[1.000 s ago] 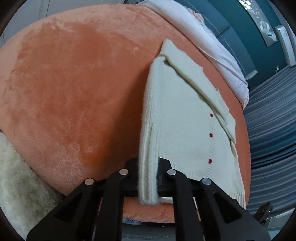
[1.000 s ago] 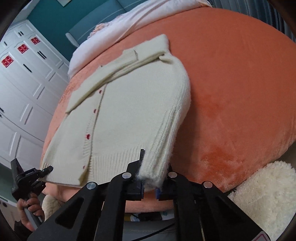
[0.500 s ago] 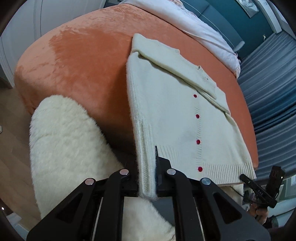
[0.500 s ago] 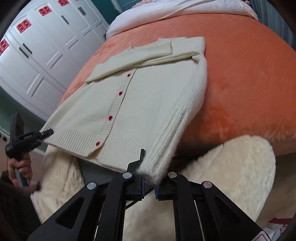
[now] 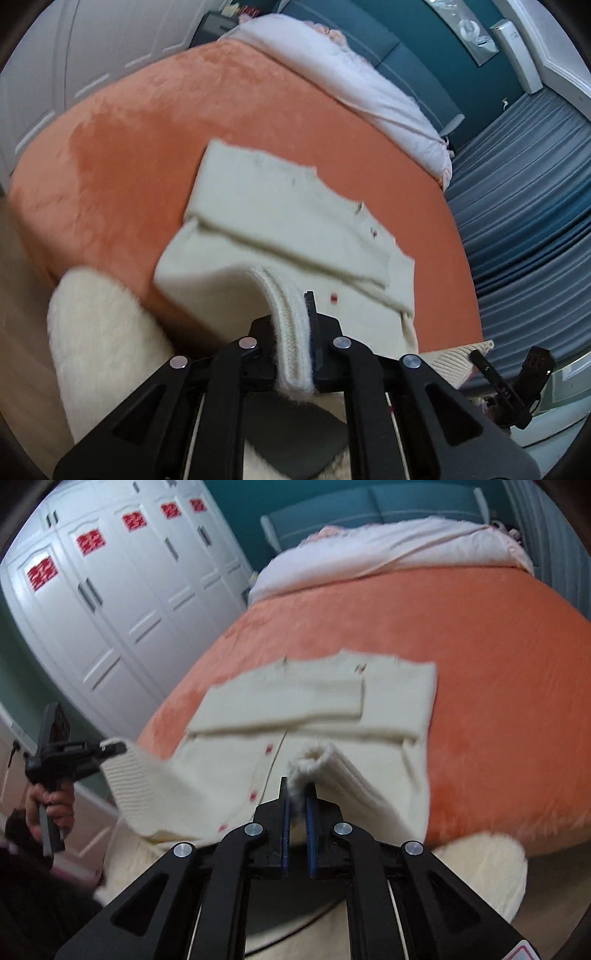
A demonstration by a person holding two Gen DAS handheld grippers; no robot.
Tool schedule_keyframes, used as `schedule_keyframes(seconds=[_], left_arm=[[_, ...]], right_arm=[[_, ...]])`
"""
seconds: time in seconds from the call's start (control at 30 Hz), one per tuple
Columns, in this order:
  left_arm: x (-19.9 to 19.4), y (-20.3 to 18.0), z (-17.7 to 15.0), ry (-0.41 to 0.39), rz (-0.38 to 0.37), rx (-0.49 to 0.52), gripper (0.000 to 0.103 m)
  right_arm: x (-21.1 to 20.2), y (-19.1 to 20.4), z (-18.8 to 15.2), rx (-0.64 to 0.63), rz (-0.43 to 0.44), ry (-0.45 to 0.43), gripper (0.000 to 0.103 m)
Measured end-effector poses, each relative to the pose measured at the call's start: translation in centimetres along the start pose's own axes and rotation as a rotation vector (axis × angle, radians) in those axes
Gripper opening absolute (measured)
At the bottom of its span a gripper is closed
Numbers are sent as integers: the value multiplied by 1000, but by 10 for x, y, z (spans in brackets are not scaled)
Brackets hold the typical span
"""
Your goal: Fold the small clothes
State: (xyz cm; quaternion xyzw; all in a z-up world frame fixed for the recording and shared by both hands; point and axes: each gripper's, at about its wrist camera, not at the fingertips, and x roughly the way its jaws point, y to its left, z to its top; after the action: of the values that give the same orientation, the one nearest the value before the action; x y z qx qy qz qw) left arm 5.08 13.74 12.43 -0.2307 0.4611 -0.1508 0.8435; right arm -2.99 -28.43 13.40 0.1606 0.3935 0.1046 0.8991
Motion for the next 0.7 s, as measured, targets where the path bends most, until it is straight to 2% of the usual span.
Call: schedule_keyframes(seconds=[0.07,0.13,0.17,0.2,0.23,0.3,0.33,0.37,0.43,0.5,0.57,0.67,0.7], left_arm=[[29,-13,38,-73,16,27,9],[67,-11,69,-112,52,9,13],[92,-7,81,-98,81,-20,19],[111,1,87,-79,119,-67,24],[128,8,89,-58,155,-92,37],[140,20,88,-45,284,-99,35],[138,24,85,-53,275,-100,40],[132,28,79,-57,264,-101,58],[118,39,67,-72,288,-94,76],[111,42,56,-90,271,-77,78],[120,43,54,-60,259,-60,78],[144,37,58,-7,251,-27,78],[154,35,61,14,259,-9,78]], right_arm=[[29,-24,43,92,-19,-92,7],[62,-56,74,233,-47,-150,15],[76,-70,83,306,-75,-178,17],[86,-84,88,368,-109,-190,26],[95,-92,91,412,-153,-196,28],[98,-101,85,470,-206,-217,28],[95,-100,78,482,-194,-223,30],[91,-98,71,478,-181,-220,34],[83,-88,51,432,-198,-211,56],[82,-80,29,382,-246,-196,59],[91,-77,17,355,-277,-149,59],[110,-85,15,364,-297,-102,60],[116,-88,18,368,-301,-93,63]])
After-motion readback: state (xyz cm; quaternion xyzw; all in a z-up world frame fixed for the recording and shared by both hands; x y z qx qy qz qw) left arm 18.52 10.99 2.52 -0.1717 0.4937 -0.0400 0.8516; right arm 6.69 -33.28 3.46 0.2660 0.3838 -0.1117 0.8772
